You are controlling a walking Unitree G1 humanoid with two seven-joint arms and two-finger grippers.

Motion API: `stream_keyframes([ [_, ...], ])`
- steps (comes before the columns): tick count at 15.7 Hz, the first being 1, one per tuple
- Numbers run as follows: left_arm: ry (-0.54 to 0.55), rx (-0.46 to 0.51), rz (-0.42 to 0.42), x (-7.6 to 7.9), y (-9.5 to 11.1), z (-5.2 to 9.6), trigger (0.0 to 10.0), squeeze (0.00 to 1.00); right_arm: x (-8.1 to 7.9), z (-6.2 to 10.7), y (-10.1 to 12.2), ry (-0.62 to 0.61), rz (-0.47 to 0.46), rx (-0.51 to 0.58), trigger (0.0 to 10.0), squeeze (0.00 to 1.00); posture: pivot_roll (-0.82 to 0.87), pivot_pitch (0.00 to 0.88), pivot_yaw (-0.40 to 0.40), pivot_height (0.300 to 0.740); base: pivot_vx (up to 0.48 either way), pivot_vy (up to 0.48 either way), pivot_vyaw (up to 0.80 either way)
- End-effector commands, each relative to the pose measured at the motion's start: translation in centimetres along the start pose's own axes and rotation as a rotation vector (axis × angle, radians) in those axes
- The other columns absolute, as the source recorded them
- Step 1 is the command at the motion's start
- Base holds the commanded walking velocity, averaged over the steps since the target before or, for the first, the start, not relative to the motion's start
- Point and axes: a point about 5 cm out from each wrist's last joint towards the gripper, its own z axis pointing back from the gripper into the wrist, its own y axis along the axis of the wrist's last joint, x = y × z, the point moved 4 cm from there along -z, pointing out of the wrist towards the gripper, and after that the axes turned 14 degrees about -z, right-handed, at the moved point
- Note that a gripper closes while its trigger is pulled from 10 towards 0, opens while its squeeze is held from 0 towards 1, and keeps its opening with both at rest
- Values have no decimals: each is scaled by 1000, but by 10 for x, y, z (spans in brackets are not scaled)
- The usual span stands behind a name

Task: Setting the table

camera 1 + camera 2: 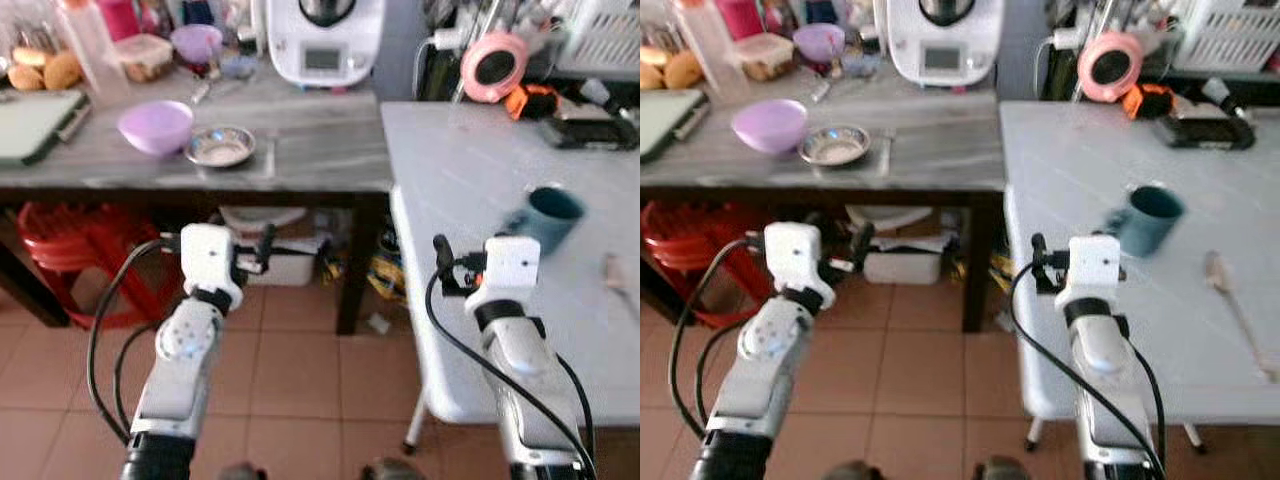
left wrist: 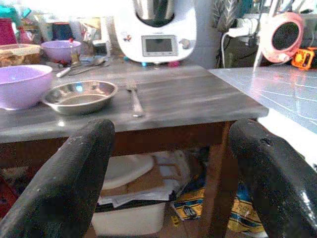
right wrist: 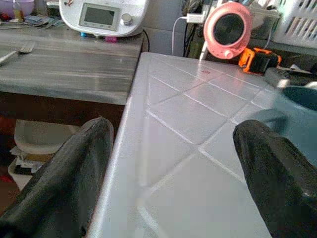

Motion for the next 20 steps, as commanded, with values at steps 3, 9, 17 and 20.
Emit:
stream_keyframes([
  [3,-22,8,4,7,2,-2,10000,0,4,1,2,-12,2,0,10000,0,-79,0,36,740,0,-334,0],
  [9,-19,3,3,6,1,-1,10000,0,4,2,0,-14,7,-6,10000,0,-80,0,36,740,0,-333,0],
  [17,-15,-3,-7,4,1,2,10000,0,12,0,-8,-53,-9,-51,10000,0,-69,0,37,740,0,-334,0],
  [20,-9,-7,-3,3,1,4,10000,0,14,-3,-15,-31,-4,-114,10000,0,-64,0,45,740,0,-80,0],
])
